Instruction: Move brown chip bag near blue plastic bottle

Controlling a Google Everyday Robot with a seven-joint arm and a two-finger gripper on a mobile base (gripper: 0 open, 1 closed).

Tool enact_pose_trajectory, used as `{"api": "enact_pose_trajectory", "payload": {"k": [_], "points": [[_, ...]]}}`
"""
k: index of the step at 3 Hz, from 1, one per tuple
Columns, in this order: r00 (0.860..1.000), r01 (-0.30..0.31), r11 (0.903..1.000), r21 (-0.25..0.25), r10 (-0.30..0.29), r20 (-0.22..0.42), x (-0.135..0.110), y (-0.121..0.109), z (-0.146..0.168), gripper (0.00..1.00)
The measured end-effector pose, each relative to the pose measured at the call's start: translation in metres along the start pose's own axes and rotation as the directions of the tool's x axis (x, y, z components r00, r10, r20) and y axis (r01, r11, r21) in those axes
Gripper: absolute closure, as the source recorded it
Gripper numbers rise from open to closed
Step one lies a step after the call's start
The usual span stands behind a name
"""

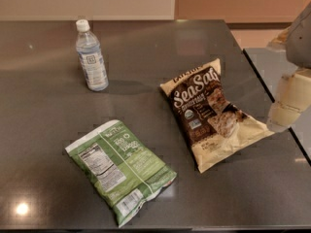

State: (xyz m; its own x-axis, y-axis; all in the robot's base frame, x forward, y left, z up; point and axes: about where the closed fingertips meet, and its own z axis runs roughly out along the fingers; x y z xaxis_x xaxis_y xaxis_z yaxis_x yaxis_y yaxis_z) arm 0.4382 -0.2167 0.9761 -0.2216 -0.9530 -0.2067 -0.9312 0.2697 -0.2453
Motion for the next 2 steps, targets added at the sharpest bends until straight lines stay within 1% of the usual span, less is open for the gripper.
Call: {"api": "enact_pose_trajectory", "payload": {"k": [1, 2], "points": [[1.000, -0.001, 1.0000, 0.003, 0.001, 0.003, -0.001, -0.001, 0.000, 0.00], [0.999, -0.025, 0.9996, -0.010, 0.025, 0.023, -0.016, -0.007, 0.016, 0.00]]}}
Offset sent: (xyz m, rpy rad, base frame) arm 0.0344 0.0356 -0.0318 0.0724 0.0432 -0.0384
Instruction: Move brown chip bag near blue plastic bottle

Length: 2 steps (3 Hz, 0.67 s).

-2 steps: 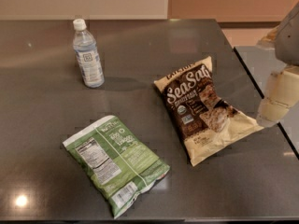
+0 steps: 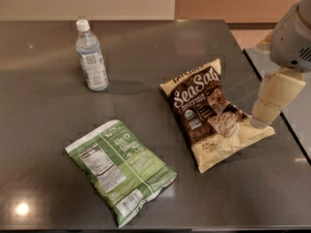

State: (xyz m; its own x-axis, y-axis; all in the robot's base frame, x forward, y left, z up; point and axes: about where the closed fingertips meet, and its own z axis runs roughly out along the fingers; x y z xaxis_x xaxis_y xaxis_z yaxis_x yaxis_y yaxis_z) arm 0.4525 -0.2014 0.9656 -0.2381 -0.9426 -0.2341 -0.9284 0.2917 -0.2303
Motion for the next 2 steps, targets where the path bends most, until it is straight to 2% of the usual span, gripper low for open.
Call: {"api": "enact_pose_trajectory", "payload": {"k": [1, 2], "points": [[0.999, -0.050, 0.9986, -0.014, 0.050, -0.001, -0.014, -0.007, 0.022, 0.00], [0.993, -0.116, 0.9930, -0.021, 0.116, -0.018, -0.026, -0.009, 0.045, 0.00]]}}
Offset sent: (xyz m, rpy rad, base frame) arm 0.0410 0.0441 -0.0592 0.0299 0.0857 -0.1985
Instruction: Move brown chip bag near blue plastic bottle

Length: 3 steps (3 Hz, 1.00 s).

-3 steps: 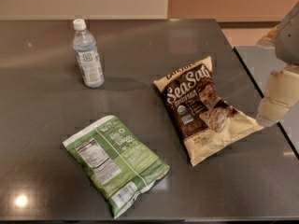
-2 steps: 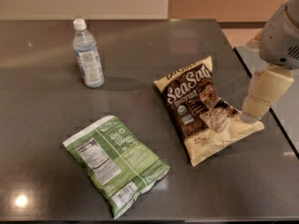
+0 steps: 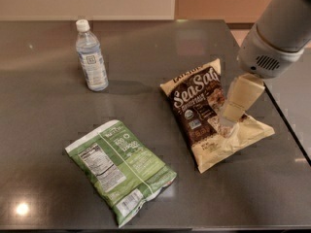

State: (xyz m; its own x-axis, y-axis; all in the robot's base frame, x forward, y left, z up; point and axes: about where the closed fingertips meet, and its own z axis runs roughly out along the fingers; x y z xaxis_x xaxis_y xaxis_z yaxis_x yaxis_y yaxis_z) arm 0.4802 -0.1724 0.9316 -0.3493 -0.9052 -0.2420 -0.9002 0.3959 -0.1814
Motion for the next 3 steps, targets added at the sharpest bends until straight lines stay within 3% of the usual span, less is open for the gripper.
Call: {"api": "enact_pose_trajectory", "payload": {"k": [1, 3], "points": [[0.996, -0.089, 0.9959, -0.018, 0.088, -0.023, -0.004, -0.004, 0.024, 0.00], [0.973, -0.230, 0.9698, -0.081, 0.227, -0.042, -0.006, -0.010, 0.059, 0.00]]}}
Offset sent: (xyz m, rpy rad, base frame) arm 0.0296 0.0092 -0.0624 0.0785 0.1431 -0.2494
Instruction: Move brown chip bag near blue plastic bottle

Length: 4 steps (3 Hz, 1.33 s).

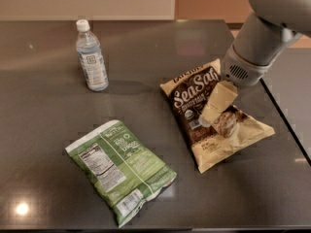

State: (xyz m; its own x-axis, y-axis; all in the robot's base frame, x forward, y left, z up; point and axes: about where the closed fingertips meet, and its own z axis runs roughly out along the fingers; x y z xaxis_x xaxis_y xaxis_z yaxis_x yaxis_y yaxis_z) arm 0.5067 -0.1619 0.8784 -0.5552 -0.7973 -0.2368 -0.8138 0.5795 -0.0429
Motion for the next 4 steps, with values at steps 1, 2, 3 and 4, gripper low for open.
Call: {"api": "enact_pose_trajectory", "payload": {"k": [1, 2, 3, 4], "points": [[1.000, -0.025, 0.9995, -0.021, 0.025, -0.008, -0.005, -0.001, 0.009, 0.18], [0.999, -0.032, 0.9987, -0.041, 0.032, 0.000, -0.011, 0.001, 0.011, 0.41], [1.000, -0.025, 0.9980, -0.058, 0.026, 0.014, -0.018, 0.004, 0.009, 0.64], [0.999, -0.010, 0.9970, -0.077, 0.013, 0.034, -0.027, 0.007, 0.005, 0.88]]}}
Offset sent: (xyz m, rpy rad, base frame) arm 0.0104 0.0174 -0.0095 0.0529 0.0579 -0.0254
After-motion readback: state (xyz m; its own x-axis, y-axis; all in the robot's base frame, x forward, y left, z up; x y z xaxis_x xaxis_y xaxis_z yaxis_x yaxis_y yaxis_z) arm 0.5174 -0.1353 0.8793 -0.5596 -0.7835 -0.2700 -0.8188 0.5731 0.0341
